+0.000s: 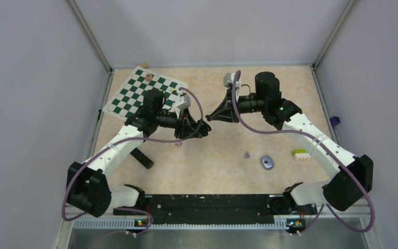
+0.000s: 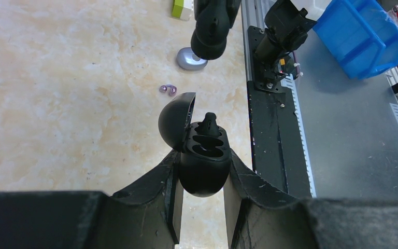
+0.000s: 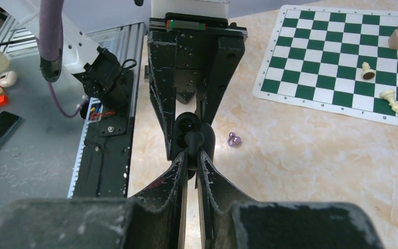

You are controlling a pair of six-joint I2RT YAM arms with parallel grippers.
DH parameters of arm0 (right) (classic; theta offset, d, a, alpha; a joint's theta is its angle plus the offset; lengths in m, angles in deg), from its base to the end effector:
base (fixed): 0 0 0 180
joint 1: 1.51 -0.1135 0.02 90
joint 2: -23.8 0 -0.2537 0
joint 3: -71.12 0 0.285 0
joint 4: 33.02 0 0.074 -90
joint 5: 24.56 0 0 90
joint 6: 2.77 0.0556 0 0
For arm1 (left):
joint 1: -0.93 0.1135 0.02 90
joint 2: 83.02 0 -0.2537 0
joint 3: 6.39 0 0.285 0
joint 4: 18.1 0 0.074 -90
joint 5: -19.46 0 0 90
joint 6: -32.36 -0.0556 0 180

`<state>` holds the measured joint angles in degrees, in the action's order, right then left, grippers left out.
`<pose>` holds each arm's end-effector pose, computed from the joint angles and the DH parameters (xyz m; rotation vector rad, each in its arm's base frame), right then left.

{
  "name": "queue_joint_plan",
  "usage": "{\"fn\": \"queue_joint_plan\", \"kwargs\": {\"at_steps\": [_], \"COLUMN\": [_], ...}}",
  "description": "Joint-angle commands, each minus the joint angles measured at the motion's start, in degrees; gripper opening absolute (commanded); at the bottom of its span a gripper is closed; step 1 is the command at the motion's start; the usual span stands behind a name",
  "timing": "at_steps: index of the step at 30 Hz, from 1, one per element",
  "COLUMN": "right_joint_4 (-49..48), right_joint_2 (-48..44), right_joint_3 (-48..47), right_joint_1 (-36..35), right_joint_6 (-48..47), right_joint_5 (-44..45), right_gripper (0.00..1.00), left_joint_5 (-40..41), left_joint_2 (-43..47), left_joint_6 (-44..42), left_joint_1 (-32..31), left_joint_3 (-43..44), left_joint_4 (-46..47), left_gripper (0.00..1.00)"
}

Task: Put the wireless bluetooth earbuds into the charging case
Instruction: Insert the left earbud into the left side groove of the charging case.

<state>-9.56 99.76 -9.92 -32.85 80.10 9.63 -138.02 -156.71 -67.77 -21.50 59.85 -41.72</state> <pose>0.2684 0.2173 0.3517 -1.2364 1.4659 1.1986 0.2697 -0.1669 0.2709 1.2022 1.5981 -1.3557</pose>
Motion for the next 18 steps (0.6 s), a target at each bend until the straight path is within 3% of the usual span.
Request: {"fn": "queue_joint_plan", "kwargs": {"at_steps": [1,18], "right_joint_4": [-0.87,0.35], "right_joint_2": [-2.19,0.58], "right_joint_3": [0.28,0.71], "right_joint_1": [-1.80,-6.93], "right_joint_6": [-2.94,-6.43], "right_joint_5": [-2.35,1.22], "right_gripper": [0.11,0.12], "left_joint_5": [-1.51,-3.15], "left_joint_2": [-0.20,-0.24], "left_joint_6": [0.68,1.36], "left_joint_1": [-0.23,-0.20], "left_joint_3": [0.36,0.41], "left_joint_4": [2.59,2.94], "left_gripper": [0.00,0.00]}}
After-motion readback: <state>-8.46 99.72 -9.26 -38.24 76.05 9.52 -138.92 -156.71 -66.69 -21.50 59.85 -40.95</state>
